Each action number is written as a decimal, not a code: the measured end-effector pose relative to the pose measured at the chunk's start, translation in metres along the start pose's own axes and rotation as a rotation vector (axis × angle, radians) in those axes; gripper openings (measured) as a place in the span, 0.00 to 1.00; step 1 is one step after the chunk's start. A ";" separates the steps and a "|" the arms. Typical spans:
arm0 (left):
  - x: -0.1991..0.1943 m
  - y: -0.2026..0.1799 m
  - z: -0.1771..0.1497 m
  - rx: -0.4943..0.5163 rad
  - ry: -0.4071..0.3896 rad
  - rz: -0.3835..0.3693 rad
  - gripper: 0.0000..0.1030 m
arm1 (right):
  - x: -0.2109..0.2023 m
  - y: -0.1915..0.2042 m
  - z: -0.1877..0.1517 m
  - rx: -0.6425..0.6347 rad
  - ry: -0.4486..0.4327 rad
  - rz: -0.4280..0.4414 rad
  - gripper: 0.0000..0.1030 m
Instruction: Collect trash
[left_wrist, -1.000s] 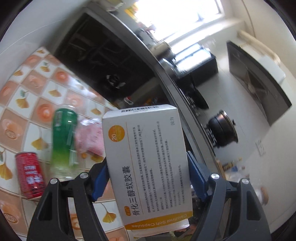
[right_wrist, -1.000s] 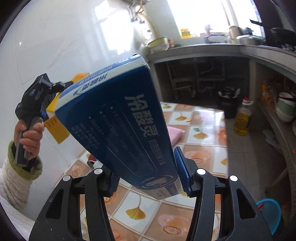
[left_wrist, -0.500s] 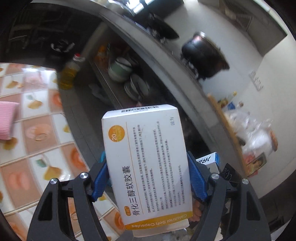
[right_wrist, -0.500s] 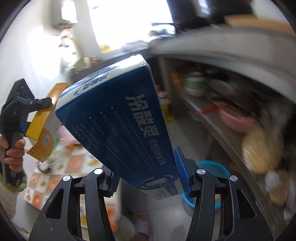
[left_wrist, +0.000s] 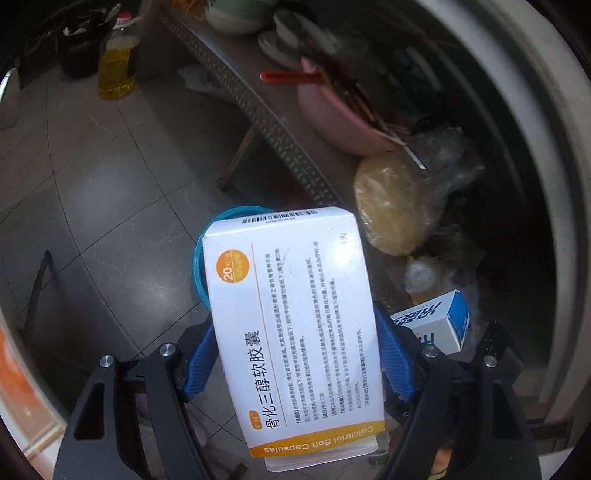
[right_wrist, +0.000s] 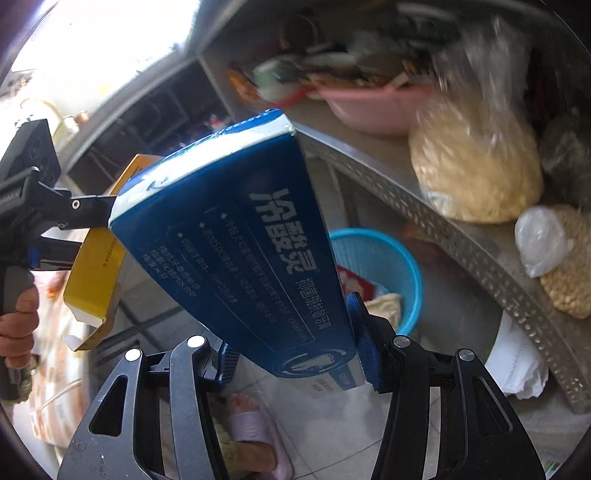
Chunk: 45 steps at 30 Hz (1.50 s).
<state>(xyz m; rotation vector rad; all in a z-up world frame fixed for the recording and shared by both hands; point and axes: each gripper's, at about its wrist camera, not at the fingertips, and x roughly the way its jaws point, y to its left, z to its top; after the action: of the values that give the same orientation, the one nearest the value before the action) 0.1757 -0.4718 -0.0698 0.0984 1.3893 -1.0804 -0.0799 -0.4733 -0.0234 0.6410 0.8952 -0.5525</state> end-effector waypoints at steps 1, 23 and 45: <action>0.013 0.000 0.005 -0.002 0.019 0.007 0.73 | 0.009 -0.005 0.002 0.008 0.009 -0.008 0.49; 0.021 0.016 0.023 -0.083 0.008 -0.008 0.83 | 0.052 -0.037 -0.014 0.049 0.052 -0.123 0.70; -0.293 0.125 -0.136 -0.064 -0.483 0.041 0.87 | 0.188 0.139 0.032 -0.510 0.352 0.221 0.84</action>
<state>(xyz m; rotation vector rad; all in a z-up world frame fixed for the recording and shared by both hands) 0.2120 -0.1568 0.0688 -0.1716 0.9795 -0.9462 0.1272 -0.4329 -0.1290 0.3650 1.2225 0.0010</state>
